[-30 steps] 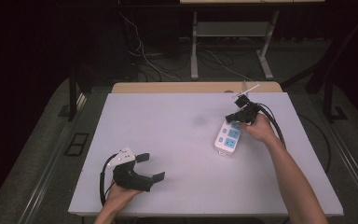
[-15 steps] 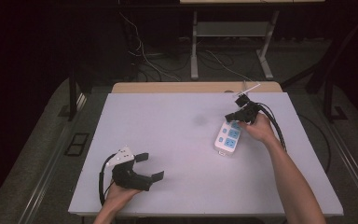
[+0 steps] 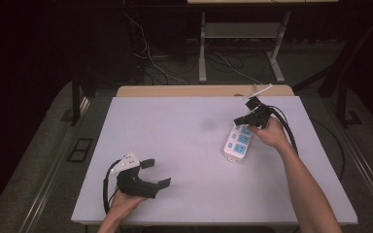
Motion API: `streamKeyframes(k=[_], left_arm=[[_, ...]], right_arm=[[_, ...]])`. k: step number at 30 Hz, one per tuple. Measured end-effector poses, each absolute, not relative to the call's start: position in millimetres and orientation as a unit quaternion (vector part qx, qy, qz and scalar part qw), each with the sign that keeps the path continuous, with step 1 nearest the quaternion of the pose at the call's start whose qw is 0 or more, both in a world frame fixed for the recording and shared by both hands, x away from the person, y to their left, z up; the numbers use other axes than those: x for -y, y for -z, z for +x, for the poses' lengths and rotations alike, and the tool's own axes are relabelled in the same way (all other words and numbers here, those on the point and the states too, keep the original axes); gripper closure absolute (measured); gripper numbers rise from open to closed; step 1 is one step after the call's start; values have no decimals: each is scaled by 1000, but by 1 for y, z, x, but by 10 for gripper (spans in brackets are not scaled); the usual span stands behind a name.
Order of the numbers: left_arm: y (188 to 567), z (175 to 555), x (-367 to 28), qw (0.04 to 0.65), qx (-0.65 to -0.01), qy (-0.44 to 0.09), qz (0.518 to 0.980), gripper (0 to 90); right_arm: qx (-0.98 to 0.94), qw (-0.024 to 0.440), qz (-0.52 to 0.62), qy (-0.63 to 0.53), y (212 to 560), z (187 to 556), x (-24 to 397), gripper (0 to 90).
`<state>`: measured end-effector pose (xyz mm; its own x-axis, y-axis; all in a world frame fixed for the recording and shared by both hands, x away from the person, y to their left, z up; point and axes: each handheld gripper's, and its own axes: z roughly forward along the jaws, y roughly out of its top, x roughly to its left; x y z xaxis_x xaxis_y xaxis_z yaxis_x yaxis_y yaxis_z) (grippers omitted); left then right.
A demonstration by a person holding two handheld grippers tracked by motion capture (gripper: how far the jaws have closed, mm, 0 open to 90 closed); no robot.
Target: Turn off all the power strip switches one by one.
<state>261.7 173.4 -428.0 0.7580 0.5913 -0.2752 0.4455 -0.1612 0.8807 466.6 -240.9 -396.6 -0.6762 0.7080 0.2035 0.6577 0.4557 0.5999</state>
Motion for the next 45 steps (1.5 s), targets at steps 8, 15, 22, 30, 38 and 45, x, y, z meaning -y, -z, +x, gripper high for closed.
streamKeyframes(k=[8,15,22,30,38,45], left_arm=[[428,261,-172,551,-340,-66,759,0],[428,261,-172,553,-340,-66,758,0],[427,260,-171,553,-338,-66,759,0],[427,261,-172,555,-341,-67,756,0],[428,261,-172,555,-342,-66,756,0],[428,261,-172,554,-342,-68,756,2]], right_arm=[[-850,47,395,-345,379,453,245,878],[-836,55,401,-371,368,434,251,719],[-811,70,425,-395,363,408,261,427],[-803,76,425,-411,358,375,272,55],[-790,68,427,-435,362,348,284,4],[-786,60,420,-450,370,325,290,4]])
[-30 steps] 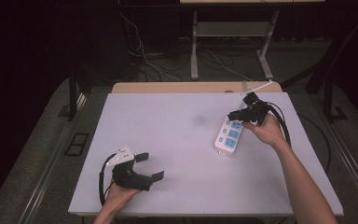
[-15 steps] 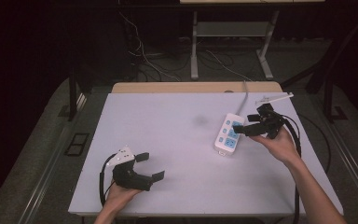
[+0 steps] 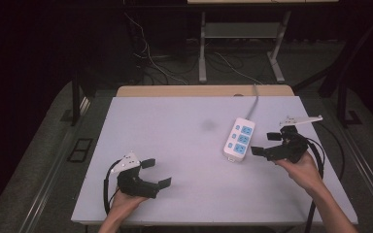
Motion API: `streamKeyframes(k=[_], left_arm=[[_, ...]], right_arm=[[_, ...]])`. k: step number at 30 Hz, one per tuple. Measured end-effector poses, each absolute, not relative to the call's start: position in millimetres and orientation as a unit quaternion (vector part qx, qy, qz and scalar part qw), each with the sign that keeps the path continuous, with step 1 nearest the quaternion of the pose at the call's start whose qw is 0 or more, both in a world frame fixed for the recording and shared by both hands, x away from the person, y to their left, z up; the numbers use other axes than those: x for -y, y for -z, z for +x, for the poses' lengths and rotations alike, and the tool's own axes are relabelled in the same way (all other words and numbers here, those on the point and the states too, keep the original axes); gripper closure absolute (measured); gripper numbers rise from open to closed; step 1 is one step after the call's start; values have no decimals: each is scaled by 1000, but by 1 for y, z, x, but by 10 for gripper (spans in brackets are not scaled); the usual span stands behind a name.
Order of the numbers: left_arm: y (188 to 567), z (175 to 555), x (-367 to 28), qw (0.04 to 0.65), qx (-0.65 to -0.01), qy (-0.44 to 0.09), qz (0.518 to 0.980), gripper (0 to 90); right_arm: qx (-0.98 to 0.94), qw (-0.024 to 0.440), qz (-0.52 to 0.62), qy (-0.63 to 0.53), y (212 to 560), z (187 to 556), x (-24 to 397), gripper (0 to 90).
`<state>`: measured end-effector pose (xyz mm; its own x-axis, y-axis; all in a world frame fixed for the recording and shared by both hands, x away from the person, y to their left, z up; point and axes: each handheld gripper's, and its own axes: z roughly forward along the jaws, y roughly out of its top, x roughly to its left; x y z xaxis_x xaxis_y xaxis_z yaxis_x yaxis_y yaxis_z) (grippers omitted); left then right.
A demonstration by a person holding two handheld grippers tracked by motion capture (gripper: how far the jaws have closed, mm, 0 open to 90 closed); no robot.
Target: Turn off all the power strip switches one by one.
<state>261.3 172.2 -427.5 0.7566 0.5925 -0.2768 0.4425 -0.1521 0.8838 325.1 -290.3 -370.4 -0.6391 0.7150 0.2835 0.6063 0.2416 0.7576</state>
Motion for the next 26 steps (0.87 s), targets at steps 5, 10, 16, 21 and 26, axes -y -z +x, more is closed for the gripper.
streamKeyframes(k=[5,10,16,21,26], left_arm=[[428,261,-173,554,-344,-68,755,2],[428,261,-174,552,-346,-70,755,2],[428,262,-174,549,-348,-71,756,2],[429,262,-175,547,-350,-71,757,2],[429,263,-175,545,-352,-71,758,2]], right_arm=[[-782,61,419,-457,375,312,294,4],[-775,69,418,-468,387,295,296,4],[-770,79,424,-471,407,272,300,4],[-768,83,426,-471,412,257,302,4],[-765,86,426,-476,419,247,304,4]])
